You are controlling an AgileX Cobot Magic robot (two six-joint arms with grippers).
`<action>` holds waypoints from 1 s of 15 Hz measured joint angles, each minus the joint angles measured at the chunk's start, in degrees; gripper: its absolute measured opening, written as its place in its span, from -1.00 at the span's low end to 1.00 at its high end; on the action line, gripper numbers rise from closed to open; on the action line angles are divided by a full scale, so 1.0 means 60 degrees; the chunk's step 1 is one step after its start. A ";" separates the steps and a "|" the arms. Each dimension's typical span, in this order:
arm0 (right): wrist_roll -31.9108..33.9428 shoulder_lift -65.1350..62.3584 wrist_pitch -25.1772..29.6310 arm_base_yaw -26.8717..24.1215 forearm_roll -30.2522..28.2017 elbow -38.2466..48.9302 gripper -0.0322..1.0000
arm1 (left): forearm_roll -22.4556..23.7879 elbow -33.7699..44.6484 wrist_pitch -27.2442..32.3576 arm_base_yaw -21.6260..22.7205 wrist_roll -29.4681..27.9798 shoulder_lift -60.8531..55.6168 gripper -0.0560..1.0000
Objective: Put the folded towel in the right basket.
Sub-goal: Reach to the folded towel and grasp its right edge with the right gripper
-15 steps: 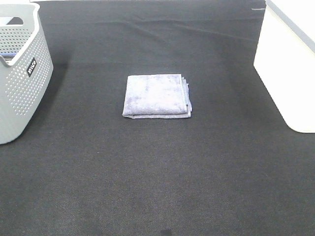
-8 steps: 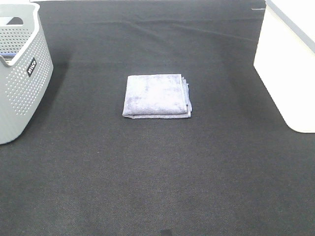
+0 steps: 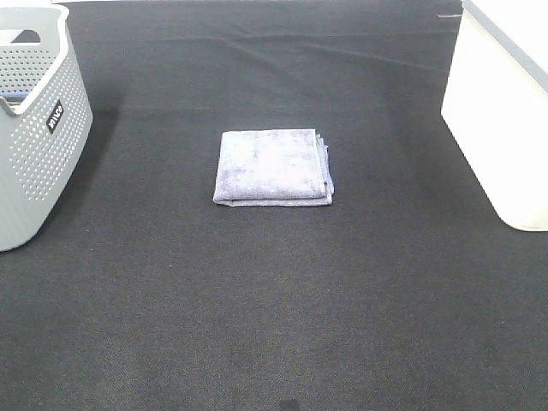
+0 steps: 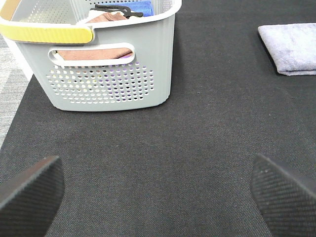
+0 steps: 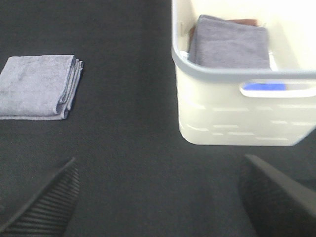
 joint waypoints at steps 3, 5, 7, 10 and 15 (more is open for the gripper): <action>-0.0583 0.3199 0.0019 0.0000 0.0583 -0.2072 0.65 | 0.0000 0.0000 0.0000 0.0000 0.0000 0.0000 0.95; -0.0831 0.5672 0.0401 0.0000 0.0831 -0.4106 0.63 | 0.0000 0.0000 0.0000 0.0000 0.0000 0.0000 0.95; -0.0859 0.7468 0.1108 0.0000 0.0955 -0.5816 0.60 | 0.0000 0.0000 0.0000 0.0000 0.0000 0.0000 0.95; -0.0898 0.9759 0.2063 0.0363 0.1165 -0.8260 0.56 | 0.0000 0.0000 0.0000 0.0000 0.0000 0.0000 0.95; -0.0678 1.2510 0.2292 0.2139 0.1308 -1.0791 0.55 | 0.0000 0.0000 0.0000 0.0000 0.0000 0.0000 0.95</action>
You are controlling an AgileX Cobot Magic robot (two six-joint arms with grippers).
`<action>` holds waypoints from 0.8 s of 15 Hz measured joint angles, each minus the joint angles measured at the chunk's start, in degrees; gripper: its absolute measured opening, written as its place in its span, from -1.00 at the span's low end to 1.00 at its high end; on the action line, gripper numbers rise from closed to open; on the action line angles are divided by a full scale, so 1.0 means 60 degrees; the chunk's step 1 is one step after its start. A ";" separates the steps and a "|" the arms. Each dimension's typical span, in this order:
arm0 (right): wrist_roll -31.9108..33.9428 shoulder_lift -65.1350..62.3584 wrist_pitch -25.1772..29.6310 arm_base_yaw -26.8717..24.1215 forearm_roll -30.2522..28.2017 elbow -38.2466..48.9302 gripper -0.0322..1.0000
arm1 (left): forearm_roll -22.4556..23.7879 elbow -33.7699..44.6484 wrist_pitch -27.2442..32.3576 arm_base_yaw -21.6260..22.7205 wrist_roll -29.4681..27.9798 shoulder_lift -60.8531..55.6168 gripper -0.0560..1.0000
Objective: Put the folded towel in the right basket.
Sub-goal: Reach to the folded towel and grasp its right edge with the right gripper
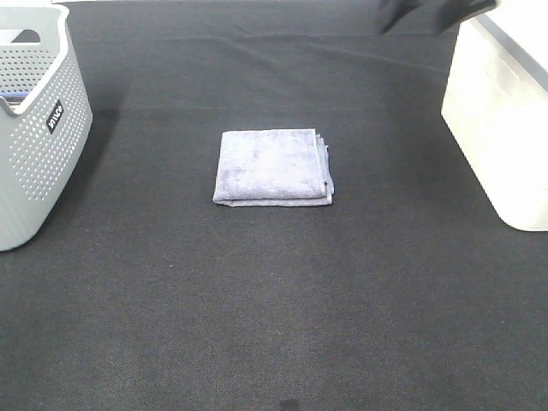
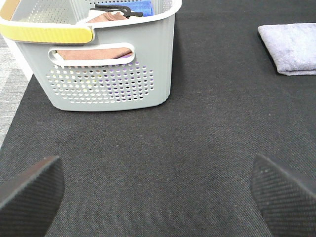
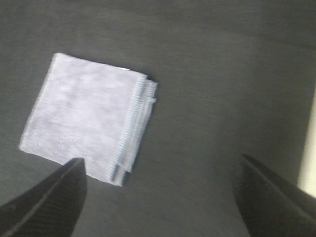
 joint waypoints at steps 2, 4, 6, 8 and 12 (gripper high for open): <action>0.0143 0.1108 -0.0010 0.0363 0.0430 -0.0497 0.55 | 0.0000 0.0000 0.0000 0.0000 0.0000 0.0000 0.95; 0.0143 0.1958 0.0019 0.0411 0.1108 -0.0554 0.55 | 0.0000 0.0000 0.0000 0.0000 0.0000 0.0000 0.95; 0.0143 0.2836 0.0029 0.0411 0.1270 -0.0611 0.55 | 0.0000 0.0000 0.0000 0.0000 0.0000 0.0000 0.95; 0.0143 0.3638 0.0162 0.0411 0.1289 -0.0926 0.55 | 0.0000 0.0000 0.0000 0.0000 0.0000 0.0000 0.95; 0.0134 0.4784 0.0879 0.0411 0.1642 -0.2177 0.55 | 0.0000 0.0000 0.0000 0.0000 0.0000 0.0000 0.95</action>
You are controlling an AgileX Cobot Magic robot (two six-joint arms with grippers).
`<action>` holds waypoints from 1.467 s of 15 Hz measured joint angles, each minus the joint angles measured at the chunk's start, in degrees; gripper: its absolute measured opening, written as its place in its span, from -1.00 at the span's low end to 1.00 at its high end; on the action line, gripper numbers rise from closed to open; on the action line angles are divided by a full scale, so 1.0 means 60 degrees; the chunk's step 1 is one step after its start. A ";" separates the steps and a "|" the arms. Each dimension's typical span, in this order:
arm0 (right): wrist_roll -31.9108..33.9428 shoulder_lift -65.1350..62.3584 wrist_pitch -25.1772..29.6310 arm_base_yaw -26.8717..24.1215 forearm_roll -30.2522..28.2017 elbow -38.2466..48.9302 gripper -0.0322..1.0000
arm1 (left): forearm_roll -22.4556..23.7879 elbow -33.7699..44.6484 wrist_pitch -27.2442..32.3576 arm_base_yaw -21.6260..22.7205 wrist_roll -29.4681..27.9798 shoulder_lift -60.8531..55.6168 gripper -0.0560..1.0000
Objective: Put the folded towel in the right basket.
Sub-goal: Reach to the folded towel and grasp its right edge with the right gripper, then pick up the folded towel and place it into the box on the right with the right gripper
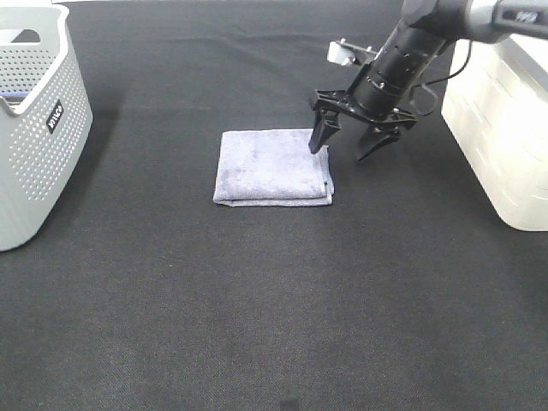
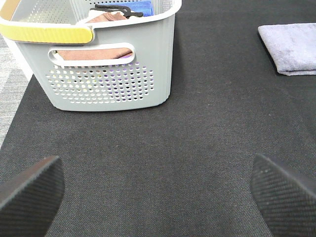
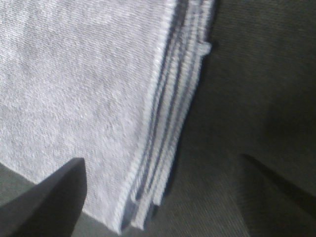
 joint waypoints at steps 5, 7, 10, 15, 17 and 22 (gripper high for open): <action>-0.0038 0.1203 0.0869 -0.0267 0.0812 -0.1451 0.55 | 0.0000 0.0000 0.0000 0.0000 0.0000 0.0000 0.95; -0.0210 0.1432 0.0869 -0.0334 0.1060 -0.1576 0.54 | 0.0000 0.0000 0.0000 0.0000 0.0000 0.0000 0.95; -0.0563 0.1652 0.0898 -0.0334 0.1948 -0.1652 0.50 | 0.0000 0.0000 0.0000 0.0000 0.0000 0.0000 0.95; -0.0773 0.1853 0.0812 -0.0143 0.2110 -0.1652 -0.40 | 0.0000 0.0000 0.0000 0.0000 0.0000 0.0000 0.95; -0.0773 0.1872 0.0793 -0.0143 0.1977 -0.1652 -0.81 | 0.0000 0.0000 0.0000 0.0000 0.0000 0.0000 0.95; -0.1031 0.1194 0.0984 -0.0143 0.1614 -0.1652 -0.81 | 0.0000 0.0000 0.0000 0.0000 0.0000 0.0000 0.95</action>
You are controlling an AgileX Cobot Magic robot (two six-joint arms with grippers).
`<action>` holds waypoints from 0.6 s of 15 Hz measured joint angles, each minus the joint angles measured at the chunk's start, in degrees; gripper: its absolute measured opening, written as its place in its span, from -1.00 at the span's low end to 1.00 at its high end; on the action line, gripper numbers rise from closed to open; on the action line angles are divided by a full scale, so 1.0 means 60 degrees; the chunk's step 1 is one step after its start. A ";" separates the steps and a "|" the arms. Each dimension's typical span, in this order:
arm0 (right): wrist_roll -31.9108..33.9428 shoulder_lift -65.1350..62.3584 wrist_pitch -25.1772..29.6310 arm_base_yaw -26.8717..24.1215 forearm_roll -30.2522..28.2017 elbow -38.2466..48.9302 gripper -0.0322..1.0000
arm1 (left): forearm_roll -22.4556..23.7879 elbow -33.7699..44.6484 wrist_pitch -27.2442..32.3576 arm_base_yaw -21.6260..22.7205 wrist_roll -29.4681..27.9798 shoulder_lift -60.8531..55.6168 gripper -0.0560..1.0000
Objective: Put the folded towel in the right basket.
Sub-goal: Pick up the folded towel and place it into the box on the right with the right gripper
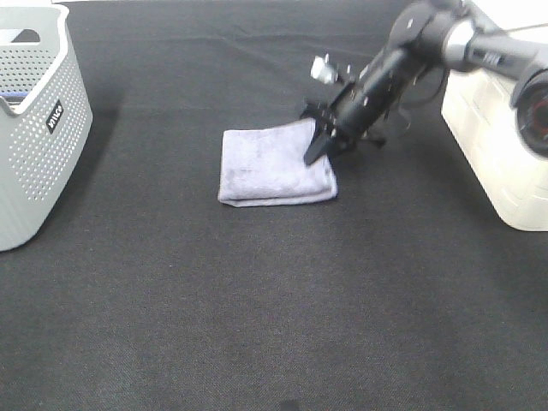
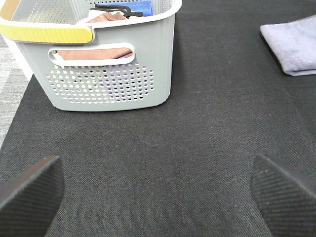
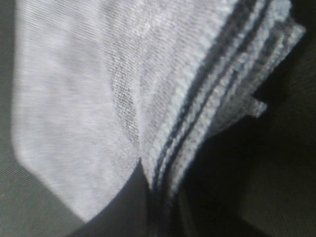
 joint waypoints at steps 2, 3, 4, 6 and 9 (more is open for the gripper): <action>-0.0067 -0.1280 0.0048 0.0000 -0.0754 0.0000 -0.81 | 0.0000 0.0000 0.0000 0.0000 0.0000 0.0000 0.95; -0.0067 -0.1872 0.0029 0.0000 -0.1213 0.0000 -0.81 | 0.0000 0.0000 0.0000 0.0000 0.0000 0.0000 0.95; -0.0067 -0.2397 0.0019 0.0000 -0.1662 0.0000 -0.81 | 0.0000 0.0000 0.0000 0.0000 0.0000 0.0000 0.95; -0.0057 -0.3457 0.0000 0.0000 -0.2626 0.0000 -0.81 | 0.0000 0.0000 0.0000 0.0000 0.0000 0.0000 0.95; 0.0277 -0.4880 -0.0019 -0.0325 -0.3696 0.0000 -0.81 | 0.0000 0.0000 0.0000 0.0000 0.0000 0.0000 0.95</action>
